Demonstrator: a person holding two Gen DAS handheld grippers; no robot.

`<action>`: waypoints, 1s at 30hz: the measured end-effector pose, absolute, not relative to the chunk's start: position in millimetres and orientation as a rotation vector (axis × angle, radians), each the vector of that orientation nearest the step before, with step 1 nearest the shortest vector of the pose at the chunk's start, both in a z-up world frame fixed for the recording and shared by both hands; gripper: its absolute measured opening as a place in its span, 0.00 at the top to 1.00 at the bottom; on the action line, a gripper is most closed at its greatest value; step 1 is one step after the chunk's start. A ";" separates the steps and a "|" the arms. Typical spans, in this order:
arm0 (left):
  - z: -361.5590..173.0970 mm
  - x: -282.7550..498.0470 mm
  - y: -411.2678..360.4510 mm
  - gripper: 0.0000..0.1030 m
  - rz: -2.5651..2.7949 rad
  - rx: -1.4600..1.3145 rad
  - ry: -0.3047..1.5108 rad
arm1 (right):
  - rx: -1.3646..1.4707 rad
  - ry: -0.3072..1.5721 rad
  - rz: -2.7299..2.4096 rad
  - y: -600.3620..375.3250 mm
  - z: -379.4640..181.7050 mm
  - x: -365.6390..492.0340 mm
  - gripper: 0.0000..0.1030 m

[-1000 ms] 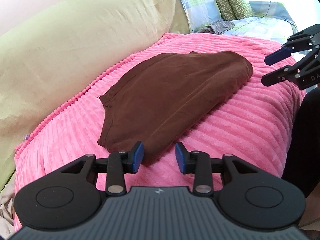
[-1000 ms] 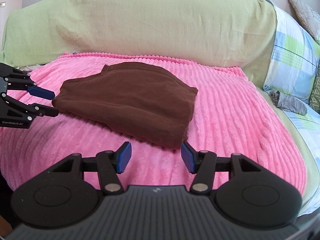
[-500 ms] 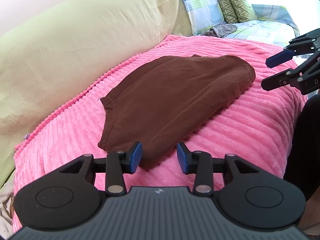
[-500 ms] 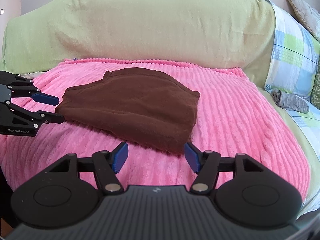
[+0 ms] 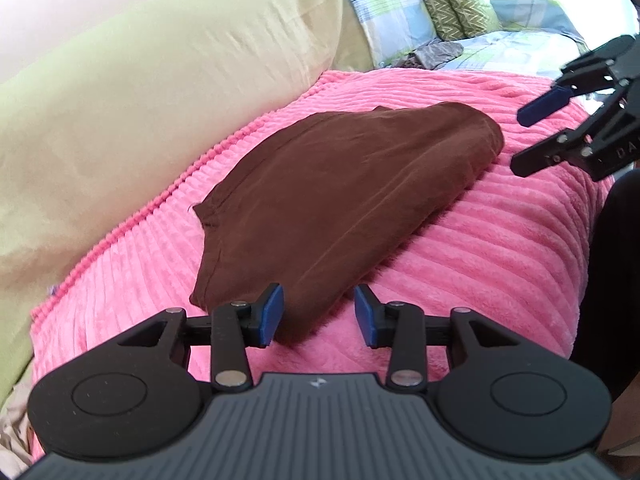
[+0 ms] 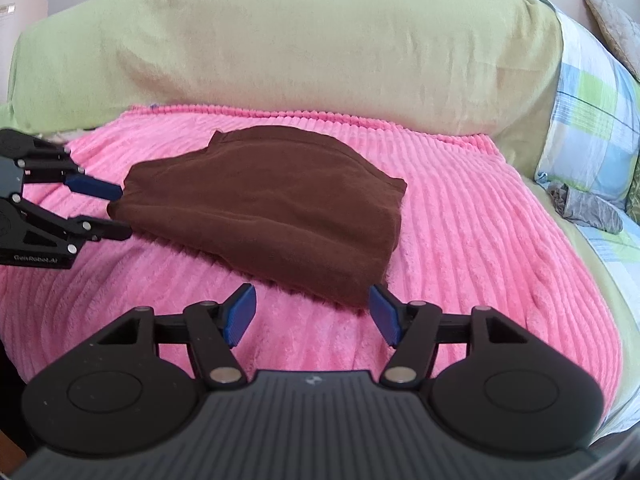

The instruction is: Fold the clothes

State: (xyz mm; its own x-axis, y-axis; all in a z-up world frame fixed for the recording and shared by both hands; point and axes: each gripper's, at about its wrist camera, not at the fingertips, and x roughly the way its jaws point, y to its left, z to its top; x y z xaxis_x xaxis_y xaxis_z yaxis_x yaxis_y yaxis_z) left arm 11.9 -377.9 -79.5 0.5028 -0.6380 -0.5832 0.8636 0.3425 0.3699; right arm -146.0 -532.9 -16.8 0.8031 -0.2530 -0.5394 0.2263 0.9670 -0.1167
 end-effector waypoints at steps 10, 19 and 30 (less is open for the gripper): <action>-92.5 -1.8 -399.3 0.52 -1.047 0.939 0.231 | 0.197 0.560 -0.252 -548.1 -22.4 -145.9 0.43; -101.7 4.3 -414.7 0.52 -1.033 1.039 0.204 | 0.569 0.486 -0.255 -572.0 -42.5 -148.2 0.41; -119.9 1.6 -408.6 0.68 -1.025 1.129 0.150 | 0.853 0.416 -0.255 -589.9 -64.5 -137.4 0.39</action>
